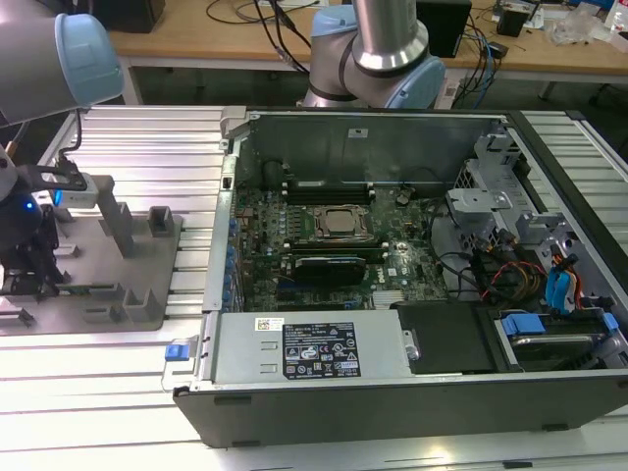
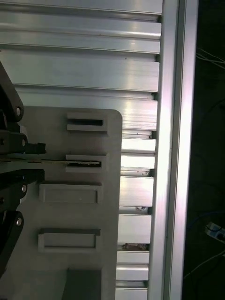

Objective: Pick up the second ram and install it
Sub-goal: 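Pick up the second ram and move it above second insertion slot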

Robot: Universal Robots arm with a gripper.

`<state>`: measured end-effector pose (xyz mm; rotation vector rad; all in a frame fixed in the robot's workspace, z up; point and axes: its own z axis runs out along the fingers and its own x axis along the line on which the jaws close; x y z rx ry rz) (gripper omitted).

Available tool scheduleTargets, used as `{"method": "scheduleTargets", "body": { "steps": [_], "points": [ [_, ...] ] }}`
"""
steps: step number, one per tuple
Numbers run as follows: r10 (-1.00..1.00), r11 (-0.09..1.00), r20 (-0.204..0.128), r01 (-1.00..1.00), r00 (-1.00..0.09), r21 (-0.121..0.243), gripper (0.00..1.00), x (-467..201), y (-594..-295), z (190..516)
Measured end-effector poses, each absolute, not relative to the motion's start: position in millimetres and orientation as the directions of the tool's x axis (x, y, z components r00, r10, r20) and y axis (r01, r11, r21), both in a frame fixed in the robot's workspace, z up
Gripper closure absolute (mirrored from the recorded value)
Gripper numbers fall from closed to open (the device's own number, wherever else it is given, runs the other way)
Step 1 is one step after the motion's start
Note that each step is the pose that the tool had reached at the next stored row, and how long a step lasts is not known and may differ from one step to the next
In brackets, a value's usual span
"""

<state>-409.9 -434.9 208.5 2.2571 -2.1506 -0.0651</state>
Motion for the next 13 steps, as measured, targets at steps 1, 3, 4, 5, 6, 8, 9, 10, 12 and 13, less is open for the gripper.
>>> {"method": "scheduleTargets", "body": {
  "steps": [1,3,4,5,6,8,9,10,12,13],
  "points": [
    [-0.999,-0.049,-0.014,-0.998,0.048,0.046,0.75,-409.8,-434.9,208.6],
    [-0.999,-0.049,-0.014,-0.998,0.048,0.046,0.75,-409.8,-434.9,208.6],
    [-0.999,-0.049,-0.014,-0.998,0.048,0.046,0.75,-409.8,-434.9,208.6],
    [-0.999,-0.049,-0.014,-0.998,0.048,0.046,0.75,-409.8,-434.9,208.7],
    [-0.999,-0.049,-0.014,-0.998,0.048,0.046,0.76,-409.8,-434.9,208.7],
    [-0.999,-0.049,-0.014,-0.998,0.048,0.046,0.84,-409.9,-434.9,208.8],
    [-0.999,-0.049,-0.014,-0.998,0.048,0.046,0.84,-409.9,-434.9,208.8],
    [-0.999,-0.049,-0.014,-0.998,0.048,0.046,0.84,-409.8,-434.9,208.8],
    [-0.999,-0.049,-0.014,-0.998,0.048,0.046,0.84,-409.8,-434.9,208.8],
    [-0.999,-0.049,-0.014,-0.998,0.048,0.046,0.84,-409.8,-435.0,208.9]
  ]
}}
